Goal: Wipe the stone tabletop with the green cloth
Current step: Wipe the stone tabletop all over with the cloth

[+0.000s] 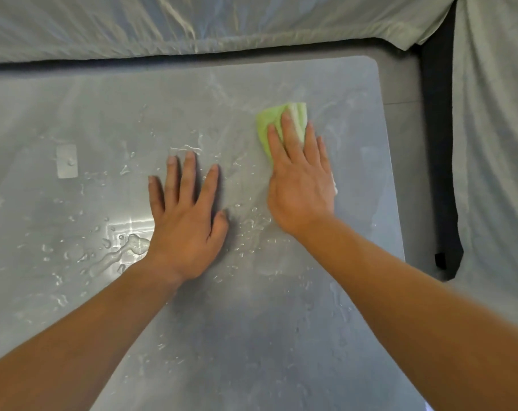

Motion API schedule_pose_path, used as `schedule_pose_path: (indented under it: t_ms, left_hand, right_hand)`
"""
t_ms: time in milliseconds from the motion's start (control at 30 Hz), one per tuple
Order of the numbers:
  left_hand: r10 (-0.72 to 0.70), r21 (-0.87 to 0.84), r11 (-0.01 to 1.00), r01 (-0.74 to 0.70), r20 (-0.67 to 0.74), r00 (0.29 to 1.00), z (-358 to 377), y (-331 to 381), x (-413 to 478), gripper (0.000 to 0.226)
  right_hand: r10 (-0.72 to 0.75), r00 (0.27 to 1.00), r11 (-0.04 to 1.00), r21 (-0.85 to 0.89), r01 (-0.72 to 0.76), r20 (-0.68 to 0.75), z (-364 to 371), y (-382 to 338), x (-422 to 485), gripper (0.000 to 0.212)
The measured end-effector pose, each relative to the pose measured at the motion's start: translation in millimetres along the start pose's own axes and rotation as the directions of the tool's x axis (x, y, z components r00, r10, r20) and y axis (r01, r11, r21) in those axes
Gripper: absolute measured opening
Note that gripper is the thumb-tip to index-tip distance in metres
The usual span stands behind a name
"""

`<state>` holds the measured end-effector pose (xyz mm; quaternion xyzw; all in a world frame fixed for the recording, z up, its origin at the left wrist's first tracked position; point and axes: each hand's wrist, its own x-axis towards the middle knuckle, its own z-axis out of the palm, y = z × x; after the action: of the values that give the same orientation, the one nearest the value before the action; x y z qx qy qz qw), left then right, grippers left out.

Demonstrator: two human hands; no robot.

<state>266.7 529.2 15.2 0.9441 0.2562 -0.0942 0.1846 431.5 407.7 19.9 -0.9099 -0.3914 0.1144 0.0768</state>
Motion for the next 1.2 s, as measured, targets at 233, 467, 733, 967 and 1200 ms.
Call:
schedule_pose_path:
  t_ms: [233, 467, 733, 967, 1200]
  left_hand:
    - [-0.009, -0.221, 0.975, 0.005, -0.021, 1.0, -7.2, -1.3, -1.7, 0.084]
    - [0.015, -0.317, 0.947, -0.045, -0.096, 0.995, -8.4, -8.9, -7.0, 0.08]
    - [0.109, -0.108, 0.988, -0.114, -0.052, 0.993, -3.1, -1.7, -30.4, 0.071]
    - [0.145, -0.046, 0.988, -0.146, -0.036, 0.989, 0.2, 3.4, -36.8, 0.067]
    - [0.109, 0.049, 0.993, -0.111, 0.026, 0.994, 5.8, 6.3, -47.0, 0.072]
  right_hand:
    - [-0.335, 0.933, 0.933, -0.09, 0.348, 0.129, -2.6, 10.2, -44.9, 0.062]
    - [-0.307, 0.949, 0.948, -0.058, 0.312, 0.074, 4.1, -13.9, -16.8, 0.069]
    - [-0.288, 0.952, 0.953, -0.069, 0.296, 0.099, -3.8, 9.6, -23.8, 0.069]
    - [-0.299, 0.943, 0.951, -0.037, 0.307, 0.145, 9.9, 1.8, -109.4, 0.067]
    - [0.229, 0.973, 0.971, 0.068, -0.228, -0.001, -11.6, 51.4, -96.5, 0.056]
